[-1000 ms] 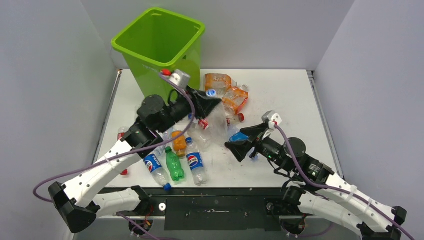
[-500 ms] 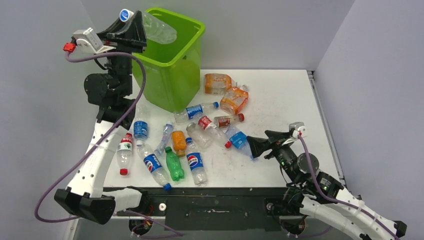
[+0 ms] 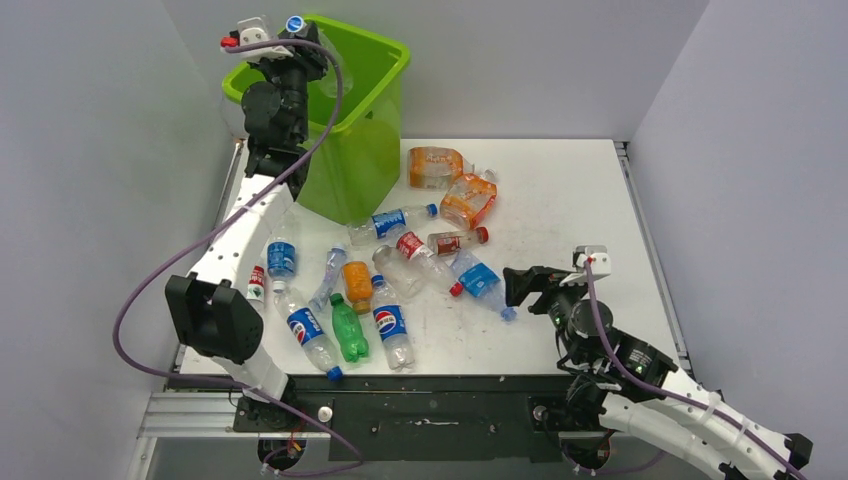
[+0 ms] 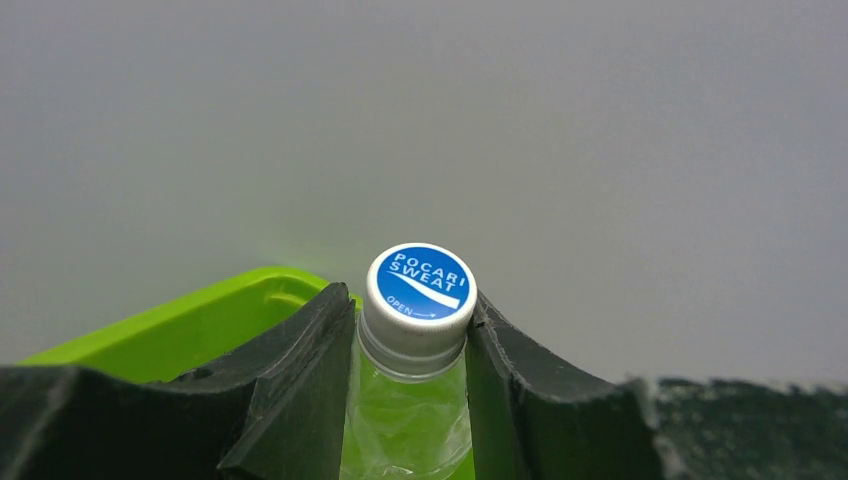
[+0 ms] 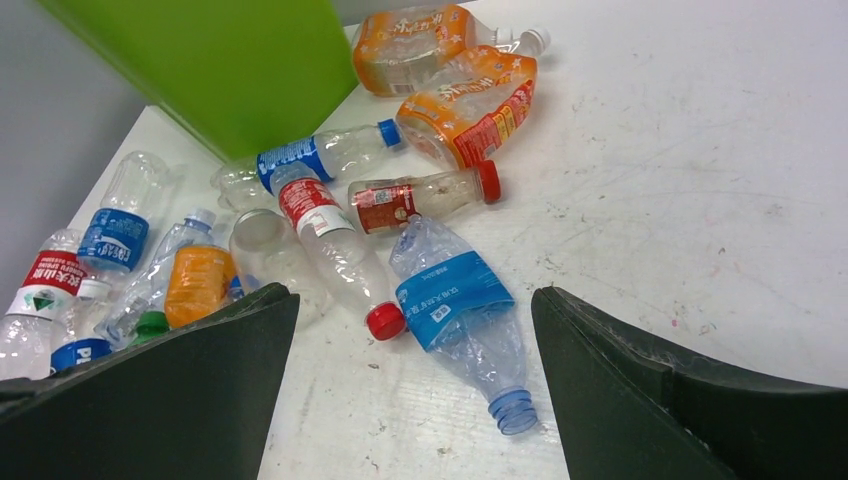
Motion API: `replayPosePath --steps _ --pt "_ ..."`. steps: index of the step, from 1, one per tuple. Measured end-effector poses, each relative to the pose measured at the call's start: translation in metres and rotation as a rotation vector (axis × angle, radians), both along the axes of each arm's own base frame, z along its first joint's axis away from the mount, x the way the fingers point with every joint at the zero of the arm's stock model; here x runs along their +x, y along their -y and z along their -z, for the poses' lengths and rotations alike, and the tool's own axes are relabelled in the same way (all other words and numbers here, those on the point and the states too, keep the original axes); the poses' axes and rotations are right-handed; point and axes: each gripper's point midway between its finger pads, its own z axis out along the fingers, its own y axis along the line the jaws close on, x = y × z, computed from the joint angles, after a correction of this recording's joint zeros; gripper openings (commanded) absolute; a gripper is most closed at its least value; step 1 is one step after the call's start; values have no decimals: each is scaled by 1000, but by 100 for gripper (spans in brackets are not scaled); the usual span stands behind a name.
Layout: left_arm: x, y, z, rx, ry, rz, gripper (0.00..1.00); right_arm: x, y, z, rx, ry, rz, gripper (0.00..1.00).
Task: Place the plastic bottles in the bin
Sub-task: Place the plastic bottle in the trash bin.
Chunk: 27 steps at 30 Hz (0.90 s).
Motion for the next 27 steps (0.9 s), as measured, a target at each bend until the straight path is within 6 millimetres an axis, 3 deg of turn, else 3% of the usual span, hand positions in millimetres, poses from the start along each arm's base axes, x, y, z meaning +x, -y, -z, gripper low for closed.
replayPosePath --steps 4,5,6,8,9,16,18,21,25,27 --pt "17 0 10 31 -40 -17 0 -1 8 -5 23 14 26 90" --pt "21 -1 10 34 -43 -18 9 -2 9 -6 29 18 30 90" --pt "23 -1 9 35 -45 -15 28 -2 10 -7 35 21 33 90" --pt "26 0 9 34 -51 5 84 -2 11 -7 35 21 35 90" --pt "27 2 9 31 -54 22 99 -2 10 -7 32 19 35 90" --pt "17 13 -2 -17 -35 133 96 0 6 6 -18 -17 25 90" --pt "-2 15 -8 -25 -24 155 96 0 5 7 -25 -22 23 90" --pt "-52 17 -28 -24 20 195 96 -1 6 6 -21 -19 23 90" --pt "-155 29 -67 -3 127 308 96 0 6 6 -22 -19 24 90" --pt "-204 39 -70 24 156 388 96 1 7 8 -24 -23 37 90"
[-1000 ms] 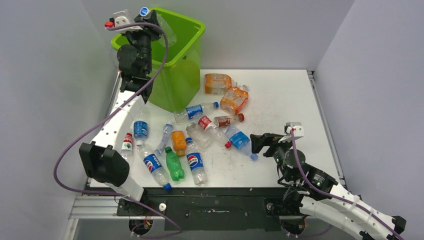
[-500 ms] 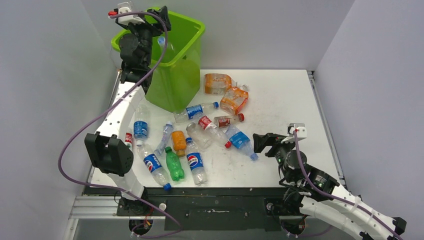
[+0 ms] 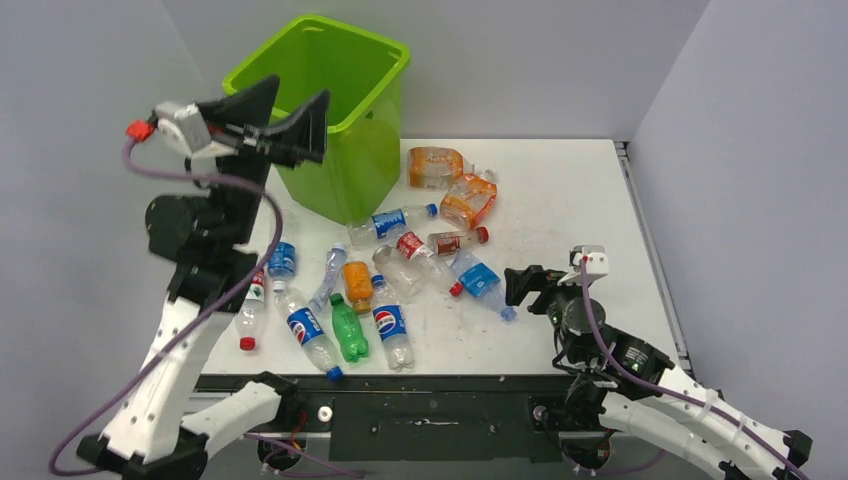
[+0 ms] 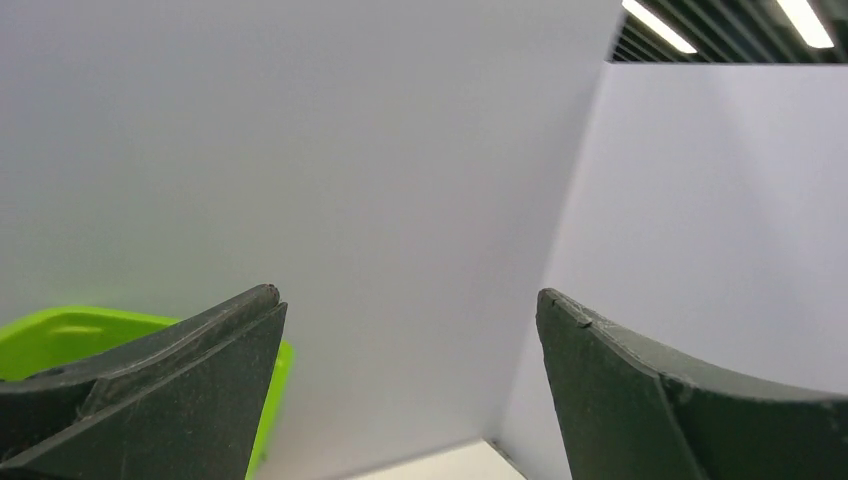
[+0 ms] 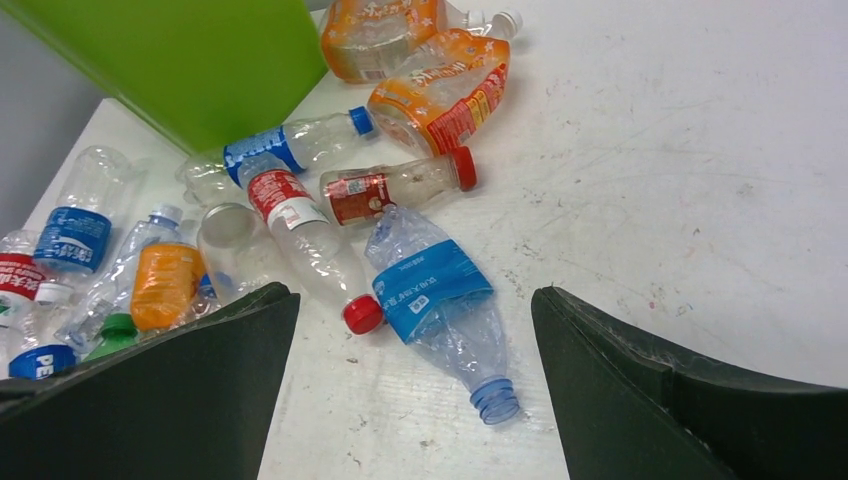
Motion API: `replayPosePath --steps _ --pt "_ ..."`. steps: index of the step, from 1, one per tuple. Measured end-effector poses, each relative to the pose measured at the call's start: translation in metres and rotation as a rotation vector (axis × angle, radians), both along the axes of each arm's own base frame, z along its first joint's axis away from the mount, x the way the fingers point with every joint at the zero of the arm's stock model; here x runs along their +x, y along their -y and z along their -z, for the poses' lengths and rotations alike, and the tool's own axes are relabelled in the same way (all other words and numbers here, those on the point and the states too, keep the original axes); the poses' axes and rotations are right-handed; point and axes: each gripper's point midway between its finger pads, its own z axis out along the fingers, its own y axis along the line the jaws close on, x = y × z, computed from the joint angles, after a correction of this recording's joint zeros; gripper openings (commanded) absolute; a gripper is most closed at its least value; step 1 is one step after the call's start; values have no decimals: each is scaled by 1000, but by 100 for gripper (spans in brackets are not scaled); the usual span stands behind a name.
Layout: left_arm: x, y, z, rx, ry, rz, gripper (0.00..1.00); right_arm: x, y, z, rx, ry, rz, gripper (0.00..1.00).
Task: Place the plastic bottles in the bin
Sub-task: Pick up the plastic bottle at the center of the board.
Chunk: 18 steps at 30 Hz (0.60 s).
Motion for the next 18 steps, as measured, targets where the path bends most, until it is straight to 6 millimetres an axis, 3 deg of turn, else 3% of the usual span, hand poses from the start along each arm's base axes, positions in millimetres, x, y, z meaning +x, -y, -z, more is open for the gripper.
replayPosePath --steps 3,6,7,10,12,14,16,18 --pt "-49 14 27 58 -34 114 96 3 1 8 -24 -27 28 90" --pt "-61 20 80 129 -156 166 96 8 -6 23 -78 -81 35 90" --pt "-58 25 108 166 -222 183 96 9 -10 29 -95 -101 33 90" --pt "-49 42 220 299 -477 251 96 11 -21 48 -124 -158 13 90" --pt "-56 50 300 377 -649 311 96 12 -28 63 -118 -190 -3 90" --pt "-68 51 361 419 -779 359 96 11 -30 80 -111 -222 -8 90" --pt "-82 50 397 424 -848 394 96 11 -27 99 -114 -260 2 90" --pt "-92 50 408 412 -861 418 96 12 -24 117 -125 -302 21 90"
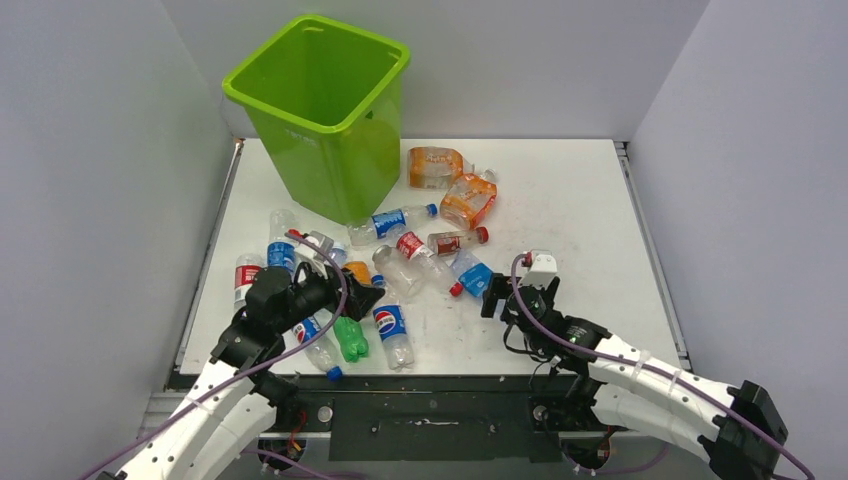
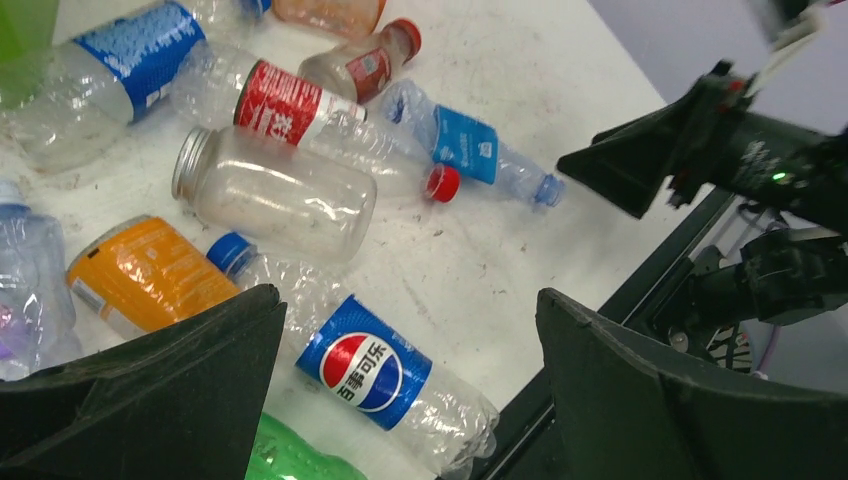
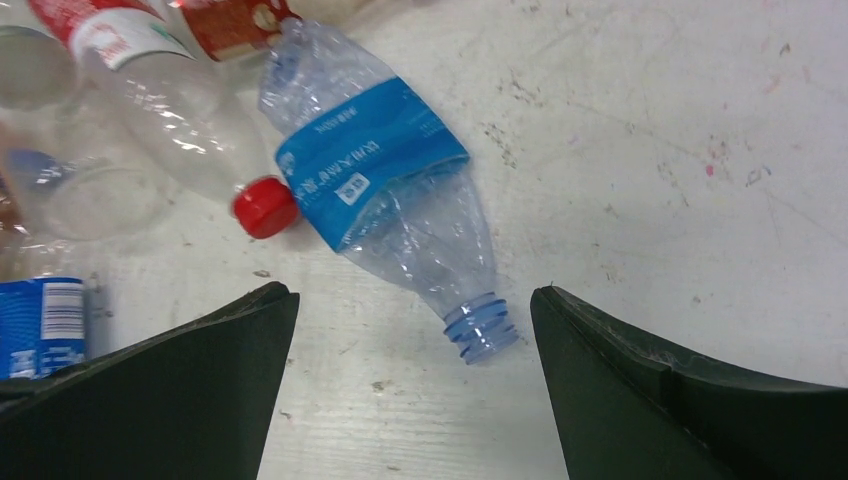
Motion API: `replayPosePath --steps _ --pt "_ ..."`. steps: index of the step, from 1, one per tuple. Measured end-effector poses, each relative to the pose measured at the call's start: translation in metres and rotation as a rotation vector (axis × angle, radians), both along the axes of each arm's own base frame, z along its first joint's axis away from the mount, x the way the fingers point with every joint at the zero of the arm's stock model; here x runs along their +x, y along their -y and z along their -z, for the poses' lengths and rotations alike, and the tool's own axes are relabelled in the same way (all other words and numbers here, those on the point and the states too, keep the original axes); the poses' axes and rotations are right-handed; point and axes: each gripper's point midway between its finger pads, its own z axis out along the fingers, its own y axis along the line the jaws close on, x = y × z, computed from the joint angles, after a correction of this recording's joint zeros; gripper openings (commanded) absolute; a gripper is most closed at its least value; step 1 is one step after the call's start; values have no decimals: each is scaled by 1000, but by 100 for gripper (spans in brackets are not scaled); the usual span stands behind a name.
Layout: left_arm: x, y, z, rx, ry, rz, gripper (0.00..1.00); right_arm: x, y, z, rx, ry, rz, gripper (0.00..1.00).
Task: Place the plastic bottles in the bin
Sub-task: Pick up the plastic bottle at the center of the board.
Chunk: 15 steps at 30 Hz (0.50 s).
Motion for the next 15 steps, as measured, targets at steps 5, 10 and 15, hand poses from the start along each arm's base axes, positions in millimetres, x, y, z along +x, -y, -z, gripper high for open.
replayPosePath --steps 5,10,15 --pt "-2 1 -16 -39 43 1 96 2 13 36 -1 -93 70 90" --pt "0 -1 -17 -41 41 -19 96 -1 16 33 130 -79 134 90" --pt "2 -5 -21 -45 53 -40 96 5 12 17 224 -16 151 90"
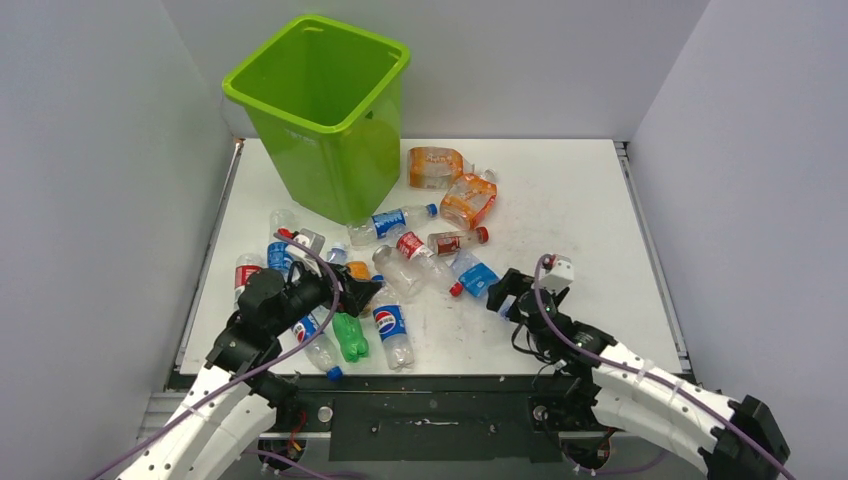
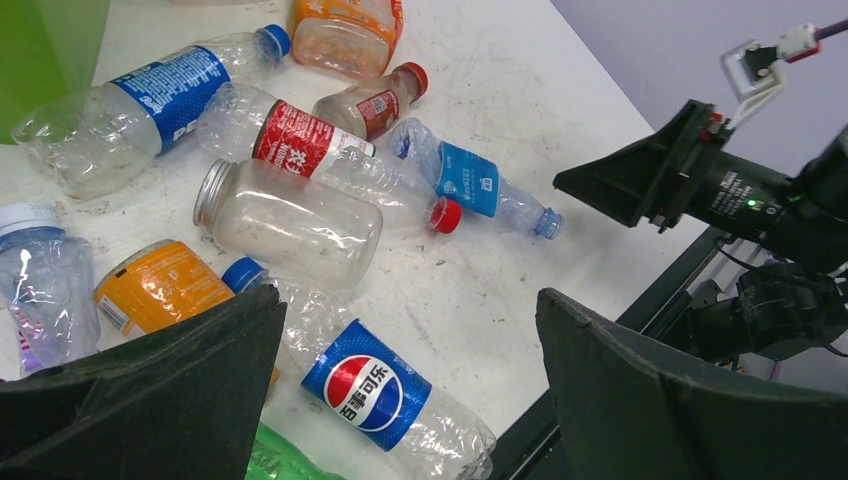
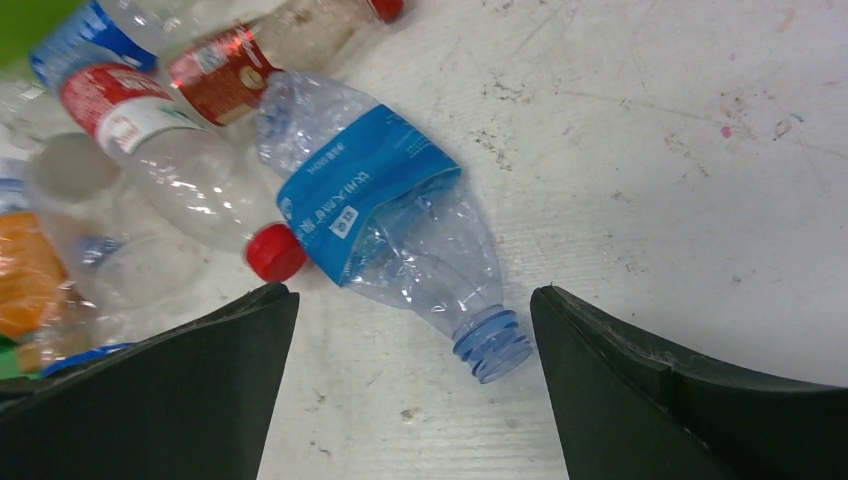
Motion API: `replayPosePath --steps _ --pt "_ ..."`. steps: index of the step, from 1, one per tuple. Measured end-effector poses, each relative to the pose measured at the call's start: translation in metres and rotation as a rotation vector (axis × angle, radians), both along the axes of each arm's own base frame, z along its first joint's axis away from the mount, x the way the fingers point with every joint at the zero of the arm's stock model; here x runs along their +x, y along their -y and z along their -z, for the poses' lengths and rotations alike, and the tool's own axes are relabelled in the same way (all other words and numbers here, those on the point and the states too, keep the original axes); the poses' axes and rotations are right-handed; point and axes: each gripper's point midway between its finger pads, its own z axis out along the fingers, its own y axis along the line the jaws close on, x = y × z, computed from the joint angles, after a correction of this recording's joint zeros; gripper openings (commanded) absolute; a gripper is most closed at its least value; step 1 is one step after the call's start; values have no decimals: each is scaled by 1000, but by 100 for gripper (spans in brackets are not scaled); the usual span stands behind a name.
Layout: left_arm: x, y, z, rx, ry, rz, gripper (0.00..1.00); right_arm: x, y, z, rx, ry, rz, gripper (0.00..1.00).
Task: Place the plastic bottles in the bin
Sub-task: Pick up the plastic bottle at the center of the board.
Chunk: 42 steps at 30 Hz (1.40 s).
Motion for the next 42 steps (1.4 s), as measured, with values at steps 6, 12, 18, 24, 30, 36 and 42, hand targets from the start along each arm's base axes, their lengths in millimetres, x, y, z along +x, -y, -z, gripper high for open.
replayPosePath --steps 6,12,18,24,30,36,42 --pt "0 0 -1 -3 3 -3 96 12 -7 26 -231 -101 -72 90" --pt "-1 -1 -2 -5 7 -3 96 19 -14 36 -362 -139 -154 91" --pt "-1 -1 -4 -8 13 -6 96 23 -17 54 -461 -193 -207 98" --pt "-1 -2 -3 -5 10 -9 96 19 -13 75 -513 -257 -242 66" --pt "0 -3 -3 -2 11 -19 96 18 -17 73 -500 -252 -266 46" --pt "1 -4 -2 -1 11 -23 96 14 -19 38 -454 -210 -282 37" --pt "4 -2 -7 -27 14 -32 96 13 -28 -30 -346 -106 -305 14"
